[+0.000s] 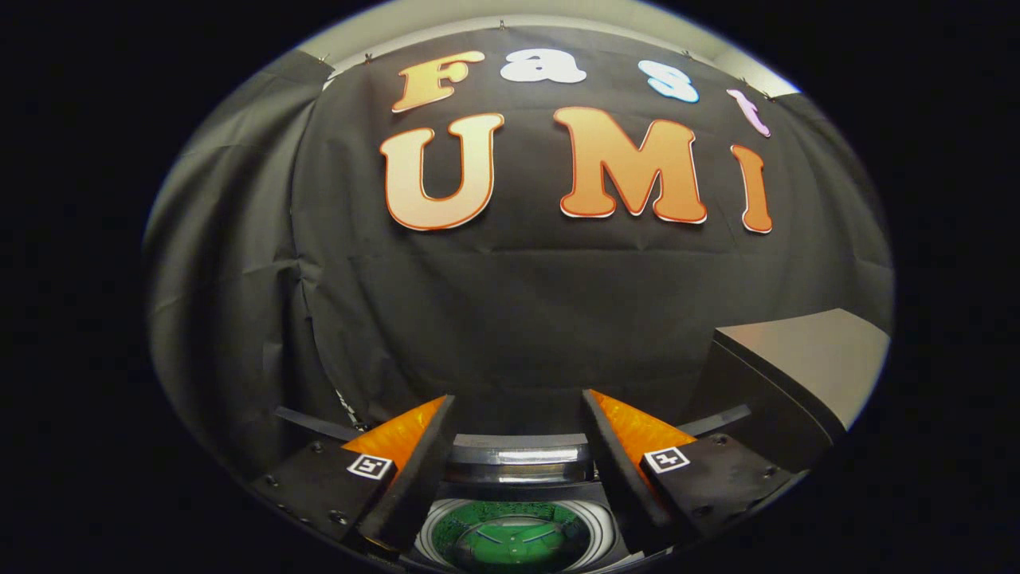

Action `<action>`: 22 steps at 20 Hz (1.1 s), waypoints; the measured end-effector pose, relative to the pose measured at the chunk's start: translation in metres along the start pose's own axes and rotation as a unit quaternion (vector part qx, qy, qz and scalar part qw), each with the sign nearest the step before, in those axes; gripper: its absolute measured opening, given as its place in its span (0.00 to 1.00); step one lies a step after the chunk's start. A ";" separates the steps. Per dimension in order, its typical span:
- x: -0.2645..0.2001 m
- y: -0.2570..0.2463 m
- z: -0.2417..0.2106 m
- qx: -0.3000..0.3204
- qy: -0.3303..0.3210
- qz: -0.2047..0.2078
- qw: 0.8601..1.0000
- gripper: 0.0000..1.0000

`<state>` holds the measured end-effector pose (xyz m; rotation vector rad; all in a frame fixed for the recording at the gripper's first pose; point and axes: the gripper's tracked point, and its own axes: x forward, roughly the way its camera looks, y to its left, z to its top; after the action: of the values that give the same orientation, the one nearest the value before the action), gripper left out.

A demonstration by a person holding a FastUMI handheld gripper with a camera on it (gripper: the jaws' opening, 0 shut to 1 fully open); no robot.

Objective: Put the clothes into the washing machine and then close the washing machine lid.

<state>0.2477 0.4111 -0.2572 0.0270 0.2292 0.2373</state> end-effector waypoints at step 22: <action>-0.037 -0.020 -0.141 0.031 0.138 0.012 0.990 0.99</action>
<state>0.1855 0.3832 -0.3869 0.0586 0.5115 0.2569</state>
